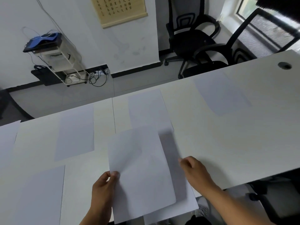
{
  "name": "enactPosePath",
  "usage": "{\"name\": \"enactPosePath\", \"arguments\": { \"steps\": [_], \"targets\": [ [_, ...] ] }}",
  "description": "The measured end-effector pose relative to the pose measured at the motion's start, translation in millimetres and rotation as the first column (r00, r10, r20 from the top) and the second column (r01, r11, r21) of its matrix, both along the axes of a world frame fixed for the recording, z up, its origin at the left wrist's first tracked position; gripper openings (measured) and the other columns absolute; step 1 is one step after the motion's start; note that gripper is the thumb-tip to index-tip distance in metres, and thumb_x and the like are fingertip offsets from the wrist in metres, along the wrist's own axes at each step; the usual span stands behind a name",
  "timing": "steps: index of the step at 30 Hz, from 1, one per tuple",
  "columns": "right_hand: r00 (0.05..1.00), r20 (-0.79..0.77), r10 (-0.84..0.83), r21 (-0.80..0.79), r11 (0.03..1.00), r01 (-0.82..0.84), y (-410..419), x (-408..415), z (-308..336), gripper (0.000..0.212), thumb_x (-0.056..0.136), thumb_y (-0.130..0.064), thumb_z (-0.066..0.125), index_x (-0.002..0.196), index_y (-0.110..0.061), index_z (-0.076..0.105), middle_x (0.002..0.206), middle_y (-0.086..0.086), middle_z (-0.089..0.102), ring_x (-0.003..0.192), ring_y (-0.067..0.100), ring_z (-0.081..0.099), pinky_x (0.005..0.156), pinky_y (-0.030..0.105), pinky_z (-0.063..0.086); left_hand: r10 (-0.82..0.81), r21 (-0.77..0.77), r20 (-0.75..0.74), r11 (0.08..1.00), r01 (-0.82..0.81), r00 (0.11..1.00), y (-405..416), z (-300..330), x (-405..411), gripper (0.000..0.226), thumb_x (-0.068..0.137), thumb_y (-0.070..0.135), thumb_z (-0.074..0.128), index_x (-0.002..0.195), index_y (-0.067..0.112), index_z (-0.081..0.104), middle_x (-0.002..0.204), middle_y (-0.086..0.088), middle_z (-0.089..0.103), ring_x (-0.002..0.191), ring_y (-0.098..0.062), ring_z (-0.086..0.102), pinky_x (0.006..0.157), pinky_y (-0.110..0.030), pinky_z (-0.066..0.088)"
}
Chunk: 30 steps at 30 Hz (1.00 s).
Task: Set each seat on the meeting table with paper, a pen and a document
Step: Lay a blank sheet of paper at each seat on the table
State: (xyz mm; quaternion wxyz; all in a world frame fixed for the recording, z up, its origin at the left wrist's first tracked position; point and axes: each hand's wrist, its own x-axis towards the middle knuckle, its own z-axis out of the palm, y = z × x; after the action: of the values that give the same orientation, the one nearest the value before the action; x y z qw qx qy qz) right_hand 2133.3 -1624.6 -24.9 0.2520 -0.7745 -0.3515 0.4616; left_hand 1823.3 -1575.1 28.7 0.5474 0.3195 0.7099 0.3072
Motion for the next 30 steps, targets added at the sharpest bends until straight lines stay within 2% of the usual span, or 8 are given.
{"name": "enactPosePath", "arguments": {
  "steps": [4, 7, 10, 12, 15, 20, 26, 30],
  "targets": [
    [0.979, -0.204, -0.008, 0.010, 1.000, 0.010, 3, 11, 11, 0.052, 0.102, -0.054, 0.058, 0.086, -0.004, 0.060, 0.071, -0.003, 0.063, 0.064, 0.011, 0.058, 0.067, 0.031, 0.047, -0.068, -0.015, 0.049, 0.998, 0.069, 0.997, 3, 3, 43, 0.023, 0.105, 0.024, 0.071, 0.093, 0.005, 0.078, 0.094, -0.021, 0.081, 0.078, -0.029, 0.071, 0.077, -0.043, 0.054],
    [0.991, -0.133, -0.015, 0.048, 0.999, 0.021, -2, 35, 13, 0.042, 0.098, -0.036, 0.067, 0.072, -0.015, 0.043, 0.065, -0.006, 0.040, 0.061, 0.010, 0.037, 0.061, 0.030, 0.034, -0.135, -0.032, 0.047, 0.990, 0.136, 0.990, 5, 3, 79, 0.024, 0.104, 0.025, 0.071, 0.091, 0.007, 0.078, 0.087, -0.017, 0.079, 0.073, -0.025, 0.069, 0.071, -0.039, 0.053],
    [0.995, -0.060, -0.075, 0.064, 0.995, 0.079, -11, 68, 13, 0.041, 0.098, -0.028, 0.068, 0.070, -0.021, 0.040, 0.060, -0.012, 0.036, 0.058, 0.007, 0.032, 0.057, 0.028, 0.030, -0.196, -0.051, 0.027, 0.979, 0.197, 0.980, 5, -5, 114, 0.024, 0.103, 0.028, 0.073, 0.089, 0.009, 0.079, 0.077, -0.008, 0.069, 0.068, -0.021, 0.058, 0.063, -0.033, 0.046],
    [0.993, -0.029, -0.111, 0.049, 0.992, 0.112, -20, 92, 11, 0.039, 0.098, -0.028, 0.069, 0.071, -0.014, 0.044, 0.061, -0.011, 0.039, 0.058, 0.008, 0.034, 0.058, 0.030, 0.032, -0.226, -0.065, 0.034, 0.971, 0.228, 0.973, 4, -9, 136, 0.027, 0.102, 0.028, 0.074, 0.087, 0.007, 0.078, 0.075, -0.008, 0.064, 0.067, -0.021, 0.055, 0.063, -0.035, 0.047],
    [0.987, 0.035, -0.154, 0.014, 0.988, 0.153, -37, 133, 7, 0.036, 0.098, -0.031, 0.068, 0.080, -0.004, 0.053, 0.064, -0.007, 0.045, 0.059, 0.009, 0.038, 0.059, 0.031, 0.035, -0.298, -0.110, 0.067, 0.946, 0.304, 0.952, 1, -15, 177, 0.030, 0.104, 0.024, 0.073, 0.086, 0.000, 0.078, 0.080, -0.014, 0.072, 0.070, -0.024, 0.066, 0.068, -0.043, 0.062],
    [0.977, 0.155, -0.149, -0.050, 0.986, 0.158, -58, 201, 7, 0.036, 0.101, -0.028, 0.066, 0.072, -0.014, 0.049, 0.061, -0.007, 0.046, 0.057, 0.010, 0.038, 0.057, 0.030, 0.035, -0.436, -0.196, 0.005, 0.882, 0.428, 0.900, -2, -30, 242, 0.018, 0.099, 0.014, 0.077, 0.091, -0.002, 0.077, 0.094, -0.027, 0.077, 0.070, -0.027, 0.076, 0.066, -0.039, 0.066],
    [0.964, 0.247, -0.096, -0.117, 0.985, 0.128, -65, 274, 2, 0.033, 0.102, -0.031, 0.066, 0.076, -0.013, 0.058, 0.064, 0.001, 0.058, 0.056, 0.012, 0.048, 0.058, 0.029, 0.043, -0.536, -0.293, -0.032, 0.812, 0.505, 0.844, -5, -41, 313, 0.028, 0.107, 0.020, 0.064, 0.088, 0.008, 0.080, 0.083, -0.009, 0.083, 0.076, -0.032, 0.082, 0.068, -0.036, 0.062],
    [0.953, 0.301, -0.035, -0.166, 0.982, 0.089, -61, 312, -3, 0.027, 0.103, -0.034, 0.065, 0.081, -0.018, 0.062, 0.074, 0.001, 0.068, 0.069, 0.019, 0.065, 0.063, 0.034, 0.050, -0.587, -0.306, -0.115, 0.788, 0.534, 0.801, -5, -51, 351, 0.026, 0.104, 0.025, 0.069, 0.087, 0.007, 0.078, 0.076, -0.005, 0.081, 0.074, -0.026, 0.082, 0.067, -0.038, 0.066]
  ]
}}
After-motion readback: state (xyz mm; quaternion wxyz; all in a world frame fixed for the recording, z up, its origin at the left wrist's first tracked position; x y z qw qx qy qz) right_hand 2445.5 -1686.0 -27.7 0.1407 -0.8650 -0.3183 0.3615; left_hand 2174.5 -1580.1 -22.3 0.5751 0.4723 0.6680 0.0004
